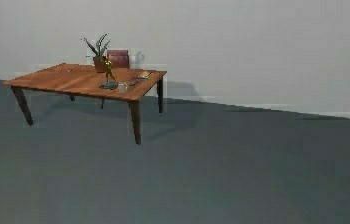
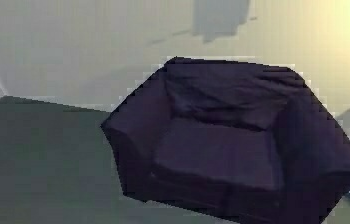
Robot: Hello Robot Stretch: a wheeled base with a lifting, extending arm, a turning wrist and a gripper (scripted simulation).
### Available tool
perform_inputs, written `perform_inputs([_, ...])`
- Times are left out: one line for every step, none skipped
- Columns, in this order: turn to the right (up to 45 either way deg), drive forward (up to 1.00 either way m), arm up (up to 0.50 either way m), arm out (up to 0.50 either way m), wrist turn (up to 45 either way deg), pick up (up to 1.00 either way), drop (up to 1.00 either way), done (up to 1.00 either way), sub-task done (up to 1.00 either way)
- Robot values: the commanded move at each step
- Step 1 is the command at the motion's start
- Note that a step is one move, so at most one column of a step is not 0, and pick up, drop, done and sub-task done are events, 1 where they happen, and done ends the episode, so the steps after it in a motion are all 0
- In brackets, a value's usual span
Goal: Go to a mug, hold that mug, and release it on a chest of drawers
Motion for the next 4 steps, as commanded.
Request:
perform_inputs([0.0, 1.0, 0.0, 0.0, 0.0, 0.0, 0.0, 0.0, 0.0])
perform_inputs([6.0, 0.0, 0.0, 0.0, 0.0, 0.0, 0.0, 0.0, 0.0])
perform_inputs([0.0, 0.35, 0.0, 0.0, 0.0, 0.0, 0.0, 0.0, 0.0])
perform_inputs([-45.0, 0.0, 0.0, 0.0, 0.0, 0.0, 0.0, 0.0, 0.0])
